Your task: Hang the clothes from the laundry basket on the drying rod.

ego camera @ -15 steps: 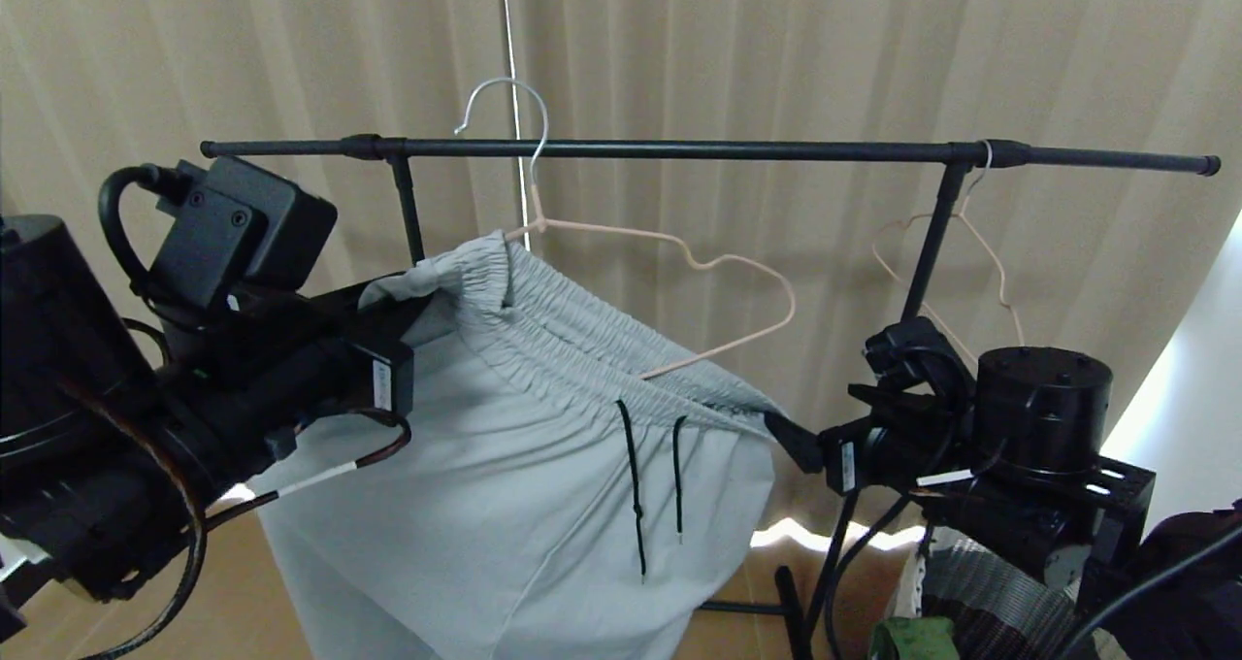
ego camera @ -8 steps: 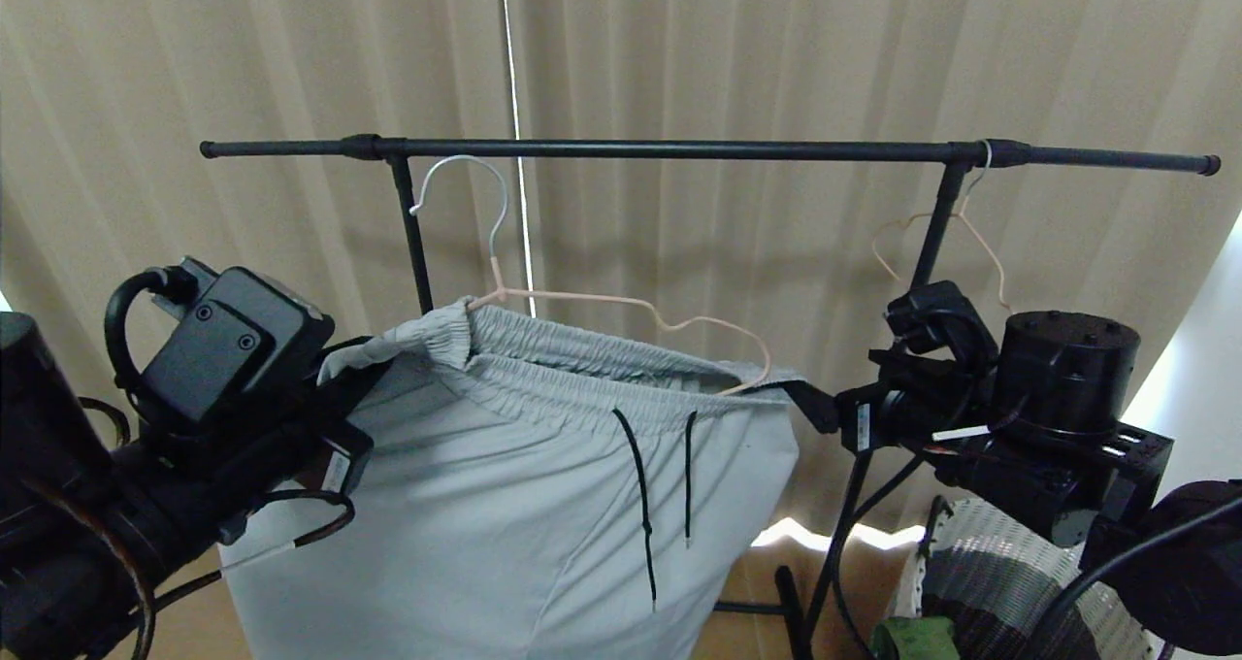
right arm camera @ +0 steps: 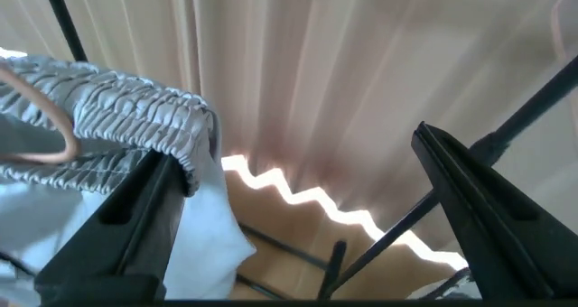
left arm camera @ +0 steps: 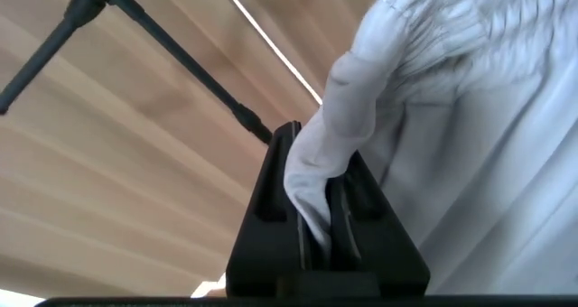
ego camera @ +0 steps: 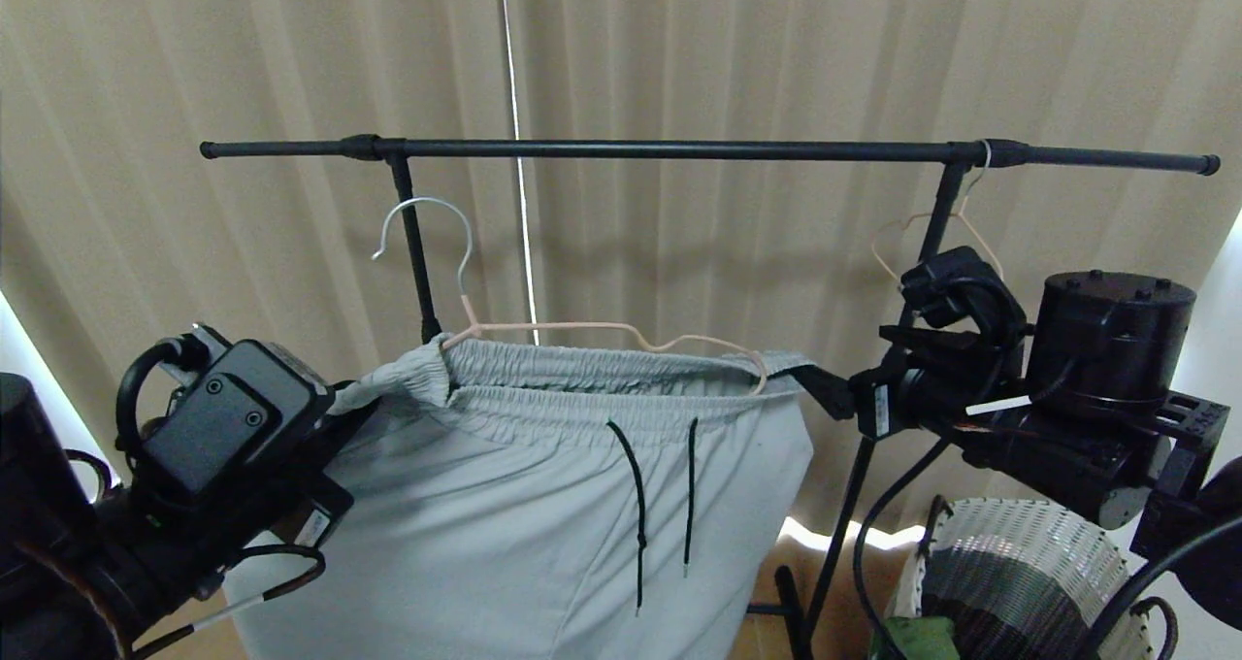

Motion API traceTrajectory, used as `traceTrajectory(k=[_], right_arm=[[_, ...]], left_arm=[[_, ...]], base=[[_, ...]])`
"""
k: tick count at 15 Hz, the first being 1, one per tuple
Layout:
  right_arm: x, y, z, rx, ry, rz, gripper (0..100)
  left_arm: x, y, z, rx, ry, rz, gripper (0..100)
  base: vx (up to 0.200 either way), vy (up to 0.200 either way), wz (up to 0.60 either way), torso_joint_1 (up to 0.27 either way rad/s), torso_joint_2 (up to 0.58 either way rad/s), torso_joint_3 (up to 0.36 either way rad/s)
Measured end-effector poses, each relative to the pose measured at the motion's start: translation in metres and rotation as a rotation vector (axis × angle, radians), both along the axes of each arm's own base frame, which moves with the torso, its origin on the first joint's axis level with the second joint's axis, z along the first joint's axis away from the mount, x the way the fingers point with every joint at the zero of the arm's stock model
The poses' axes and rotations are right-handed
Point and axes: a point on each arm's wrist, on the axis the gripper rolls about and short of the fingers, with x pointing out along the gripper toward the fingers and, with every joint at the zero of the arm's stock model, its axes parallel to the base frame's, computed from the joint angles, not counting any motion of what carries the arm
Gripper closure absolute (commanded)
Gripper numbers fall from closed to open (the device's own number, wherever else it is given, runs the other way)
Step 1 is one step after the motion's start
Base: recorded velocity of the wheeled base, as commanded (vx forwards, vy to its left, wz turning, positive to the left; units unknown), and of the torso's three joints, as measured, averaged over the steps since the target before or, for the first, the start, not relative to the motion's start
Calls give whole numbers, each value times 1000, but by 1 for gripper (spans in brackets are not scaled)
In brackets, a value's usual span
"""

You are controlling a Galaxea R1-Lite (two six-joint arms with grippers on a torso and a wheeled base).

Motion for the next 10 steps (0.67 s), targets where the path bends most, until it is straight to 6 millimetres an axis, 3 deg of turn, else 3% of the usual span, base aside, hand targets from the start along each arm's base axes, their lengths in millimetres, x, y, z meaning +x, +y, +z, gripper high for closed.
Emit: traceTrajectory(k=[10], right_arm=[[8, -10, 12, -18, 30, -44, 0]], left_arm=[[-14, 9, -8, 6, 18, -72, 100]], base=[[0, 0, 0, 0, 0, 0]])
